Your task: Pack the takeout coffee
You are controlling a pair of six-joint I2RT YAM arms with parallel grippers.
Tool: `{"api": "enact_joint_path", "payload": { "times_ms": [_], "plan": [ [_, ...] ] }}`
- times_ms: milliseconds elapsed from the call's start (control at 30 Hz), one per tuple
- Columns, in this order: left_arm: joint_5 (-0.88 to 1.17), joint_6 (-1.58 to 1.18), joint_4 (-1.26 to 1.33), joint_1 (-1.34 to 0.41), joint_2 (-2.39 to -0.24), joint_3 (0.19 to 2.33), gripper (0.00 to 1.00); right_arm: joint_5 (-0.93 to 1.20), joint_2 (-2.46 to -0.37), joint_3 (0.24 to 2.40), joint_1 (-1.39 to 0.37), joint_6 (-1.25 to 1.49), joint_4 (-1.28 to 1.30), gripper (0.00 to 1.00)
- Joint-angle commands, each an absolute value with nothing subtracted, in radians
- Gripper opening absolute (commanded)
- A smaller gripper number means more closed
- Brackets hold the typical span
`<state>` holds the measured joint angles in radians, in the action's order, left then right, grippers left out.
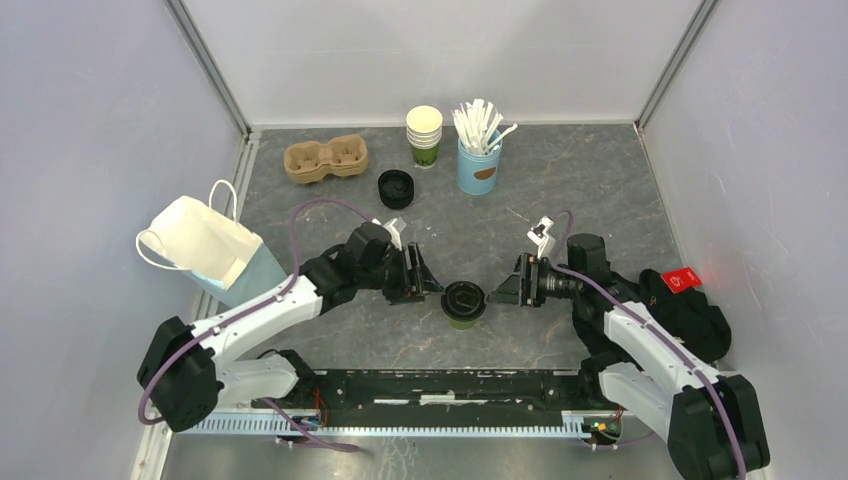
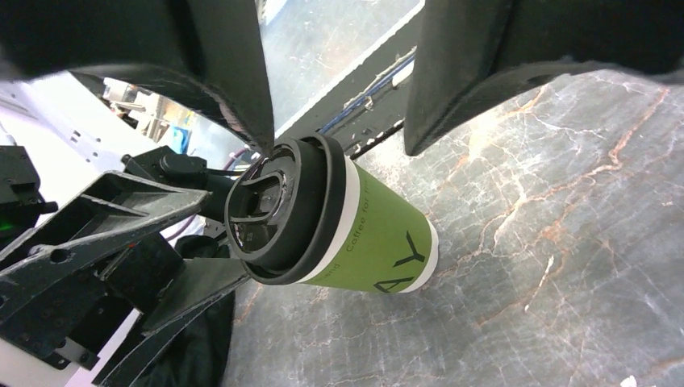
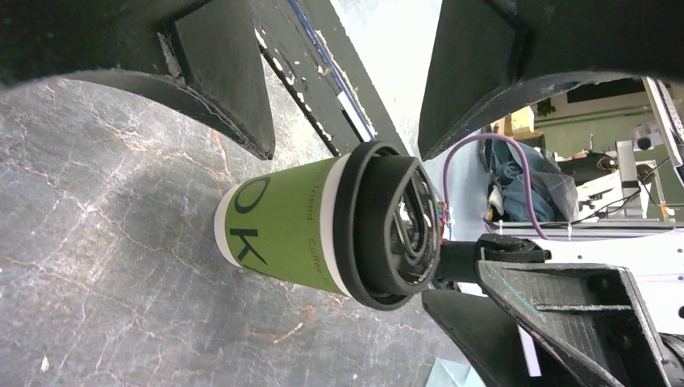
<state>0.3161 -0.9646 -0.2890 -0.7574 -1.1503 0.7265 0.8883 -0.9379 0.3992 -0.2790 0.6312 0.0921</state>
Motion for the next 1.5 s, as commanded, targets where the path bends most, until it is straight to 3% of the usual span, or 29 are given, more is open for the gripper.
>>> {"api": "enact_joint_path", "payload": {
  "times_ms": [0,100,367,1467],
  "plan": [
    [0.33,-0.967,-0.286,-0.755,-1.177,0.719,0.61,0.907,-0.965,0.371,-0.274,0.609,0.074,0.71],
    [0.363,-0.984,-0.23,-0.755,-1.195,0.7,0.55,0.913,-0.972,0.374,-0.275,0.596,0.063,0.69],
    [0.384,-0.993,-0.181,-0.756,-1.228,0.692,0.55,0.91,-0.984,0.349,-0.276,0.602,0.043,0.62],
    [0.378,-0.941,-0.227,-0.756,-1.267,0.691,0.49,0.897,-1.035,0.382,-0.313,0.686,-0.055,0.61]
  ]
}}
